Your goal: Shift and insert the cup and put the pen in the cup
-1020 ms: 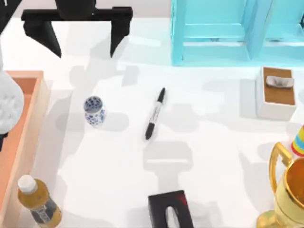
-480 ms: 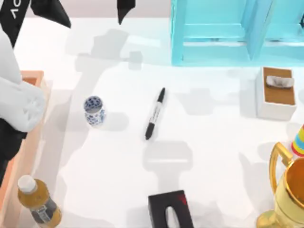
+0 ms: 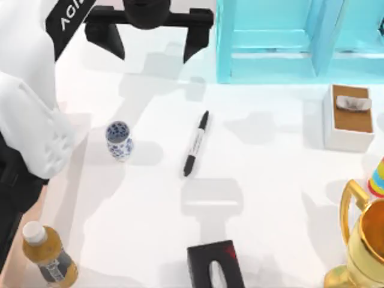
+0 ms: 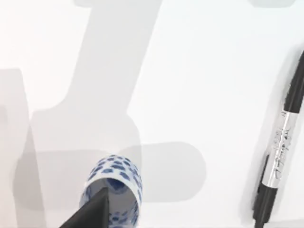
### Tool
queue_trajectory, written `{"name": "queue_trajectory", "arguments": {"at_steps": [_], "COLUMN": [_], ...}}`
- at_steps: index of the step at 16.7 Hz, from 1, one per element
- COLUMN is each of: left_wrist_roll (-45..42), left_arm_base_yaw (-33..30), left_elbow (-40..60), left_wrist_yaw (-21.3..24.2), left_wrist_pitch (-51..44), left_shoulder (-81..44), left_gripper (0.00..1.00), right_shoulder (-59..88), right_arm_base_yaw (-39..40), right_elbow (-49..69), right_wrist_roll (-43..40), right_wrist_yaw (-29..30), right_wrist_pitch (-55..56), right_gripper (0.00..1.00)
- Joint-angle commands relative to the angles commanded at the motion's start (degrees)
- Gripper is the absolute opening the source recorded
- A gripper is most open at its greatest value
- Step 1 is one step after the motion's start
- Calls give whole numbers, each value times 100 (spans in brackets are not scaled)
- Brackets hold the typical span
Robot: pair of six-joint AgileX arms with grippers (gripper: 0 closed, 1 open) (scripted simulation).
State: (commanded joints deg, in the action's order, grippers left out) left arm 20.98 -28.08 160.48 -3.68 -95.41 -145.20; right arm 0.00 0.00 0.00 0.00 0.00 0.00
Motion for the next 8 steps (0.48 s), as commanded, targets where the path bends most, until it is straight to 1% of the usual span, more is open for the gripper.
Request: {"name": "queue_trajectory", "arguments": {"at_steps": [5,8], "left_wrist_roll": [80,121], "left_arm_base_yaw": [-697,-1033], "left_elbow": [-1595,-2374], "left_wrist_yaw": [-371,-550], "left_wrist_pitch": [945,1399], "left_shoulder": [179,262], "left_gripper": [100,100], "right_shoulder": [0,0], "right_arm_base_yaw": [0,0], "right_elbow": [0,0], "right_wrist_roll": [0,0], "right_wrist_yaw": [0,0], "right_wrist_pitch": [0,0], "right_gripper": [100,100]}}
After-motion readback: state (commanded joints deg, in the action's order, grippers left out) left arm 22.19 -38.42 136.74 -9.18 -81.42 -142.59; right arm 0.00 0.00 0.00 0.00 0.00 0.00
